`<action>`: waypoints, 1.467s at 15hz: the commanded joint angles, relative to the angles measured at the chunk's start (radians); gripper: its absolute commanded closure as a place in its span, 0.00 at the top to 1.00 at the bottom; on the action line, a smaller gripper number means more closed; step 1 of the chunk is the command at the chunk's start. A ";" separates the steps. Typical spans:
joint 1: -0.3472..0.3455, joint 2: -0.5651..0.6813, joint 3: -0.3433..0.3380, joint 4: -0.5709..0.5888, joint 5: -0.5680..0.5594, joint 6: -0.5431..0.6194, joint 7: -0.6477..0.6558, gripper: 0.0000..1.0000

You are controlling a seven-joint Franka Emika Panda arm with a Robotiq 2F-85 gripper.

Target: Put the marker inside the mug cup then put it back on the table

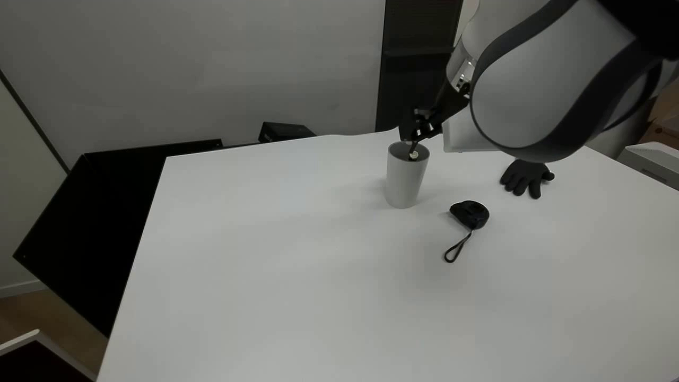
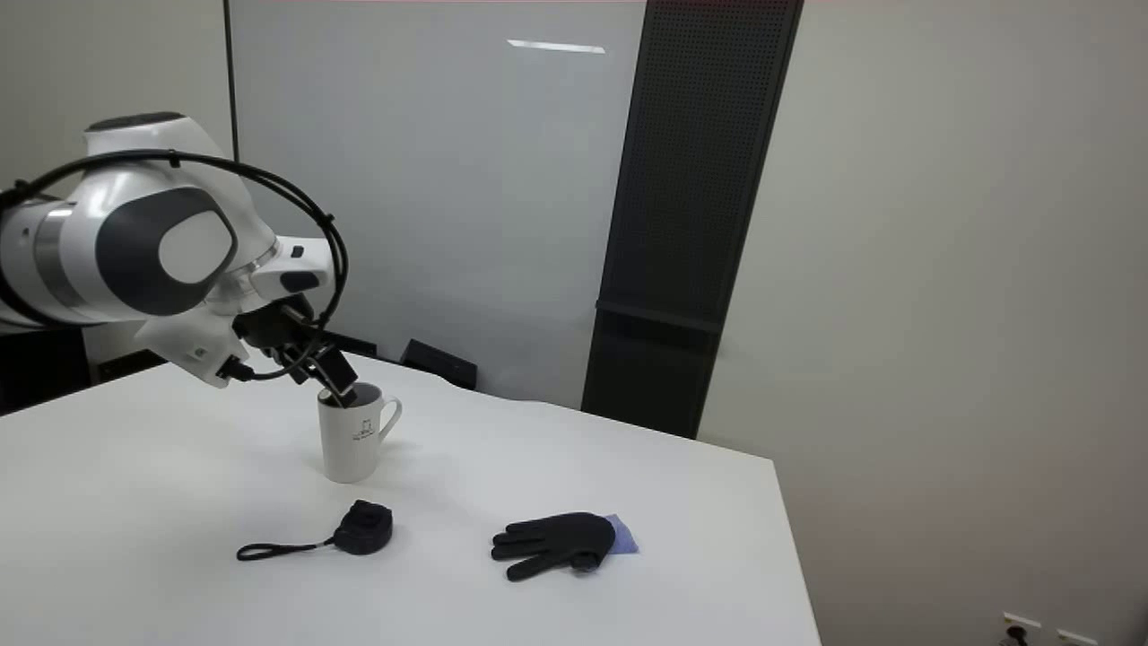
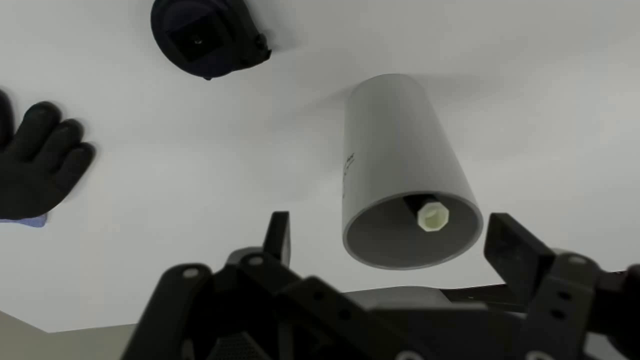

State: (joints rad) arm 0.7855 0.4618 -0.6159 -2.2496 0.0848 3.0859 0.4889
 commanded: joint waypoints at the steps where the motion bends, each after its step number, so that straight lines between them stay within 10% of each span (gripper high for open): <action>1: 0.062 0.022 -0.050 0.004 0.004 0.003 0.039 1.00; 22: 0.013 0.069 -0.002 0.051 0.030 0.032 -0.009 1.00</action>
State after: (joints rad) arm 0.7985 0.5304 -0.6173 -2.1989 0.1148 3.1175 0.4797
